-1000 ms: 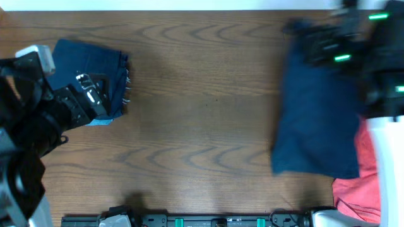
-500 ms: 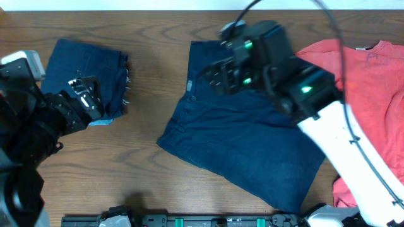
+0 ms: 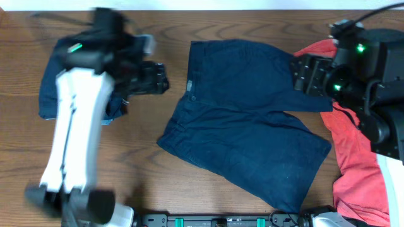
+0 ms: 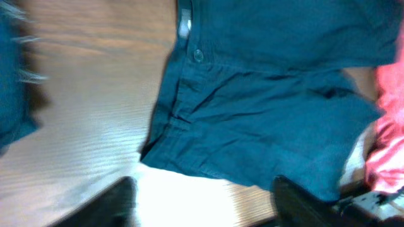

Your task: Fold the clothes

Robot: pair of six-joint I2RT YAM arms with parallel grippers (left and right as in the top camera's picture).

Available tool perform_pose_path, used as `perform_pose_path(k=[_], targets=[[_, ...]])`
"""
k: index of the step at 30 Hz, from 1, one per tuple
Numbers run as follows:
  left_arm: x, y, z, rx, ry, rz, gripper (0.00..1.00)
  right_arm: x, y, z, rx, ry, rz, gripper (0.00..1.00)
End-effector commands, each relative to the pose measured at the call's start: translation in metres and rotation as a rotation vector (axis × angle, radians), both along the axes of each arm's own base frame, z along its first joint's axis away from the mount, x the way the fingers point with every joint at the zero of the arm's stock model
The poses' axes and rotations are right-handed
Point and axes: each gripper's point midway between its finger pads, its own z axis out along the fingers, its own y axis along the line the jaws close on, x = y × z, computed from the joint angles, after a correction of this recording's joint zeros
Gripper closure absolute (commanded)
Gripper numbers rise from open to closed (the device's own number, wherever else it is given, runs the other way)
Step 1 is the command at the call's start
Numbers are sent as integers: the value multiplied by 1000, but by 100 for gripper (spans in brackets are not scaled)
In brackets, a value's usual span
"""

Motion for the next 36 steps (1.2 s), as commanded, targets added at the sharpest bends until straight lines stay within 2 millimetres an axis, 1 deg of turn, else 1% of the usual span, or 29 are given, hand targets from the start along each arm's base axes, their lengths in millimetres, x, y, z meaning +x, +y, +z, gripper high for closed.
perform_pose_path(k=[1, 2, 3, 6, 10, 11, 12, 14, 16, 19, 20, 21, 23, 24, 26, 29, 31, 33, 36], targets=[[14, -17, -45, 53, 79, -75, 55, -2, -13, -8, 5, 49, -53, 29], [20, -23, -59, 57, 99, -86, 60, -3, -16, -11, 1, 67, -62, 29], [25, -29, -75, 62, 122, -98, 62, -4, -19, -14, -1, 82, -70, 29], [37, -43, -114, 70, 173, -127, 68, -6, -26, -23, -6, 125, -92, 30], [47, -62, -168, 86, 222, -171, 73, -3, -36, -38, -24, 186, -123, 29], [48, -65, -179, 89, 232, -177, 77, -2, -37, -41, -25, 200, -128, 29], [50, -67, -191, 92, 241, -181, 85, 0, -39, -45, -27, 215, -133, 29], [55, -69, -209, 93, 250, -171, 93, 3, -39, -52, -29, 240, -135, 28], [62, -70, -224, 89, 258, -121, 94, 6, -39, -59, -41, 265, -126, 27], [70, -69, -238, 86, 259, -77, 94, 11, -38, -71, -52, 303, -117, 26], [71, -65, -242, 102, 258, -68, 94, 13, -38, -74, -54, 313, -118, 26], [73, -57, -246, 147, 259, -39, 94, 14, -38, -77, -55, 323, -117, 26], [72, -31, -254, 296, 270, 51, 94, 17, -38, -82, -57, 340, -117, 26], [70, -15, -256, 375, 280, 97, 94, 19, -38, -84, -58, 347, -117, 26], [63, 11, -258, 477, 304, 156, 94, 21, -39, -90, -69, 361, -113, 26], [52, 40, -261, 536, 360, 217, 94, 26, -40, -99, -96, 386, -97, 23], [44, 62, -260, 550, 415, 295, 94, 28, -40, -108, -111, 415, -83, 22], [39, 81, -258, 548, 457, 368, 94, 31, -40, -118, -121, 444, -77, 22], [37, 108, -251, 531, 486, 440, 94, 37, -40, -136, -127, 500, -74, 20]])
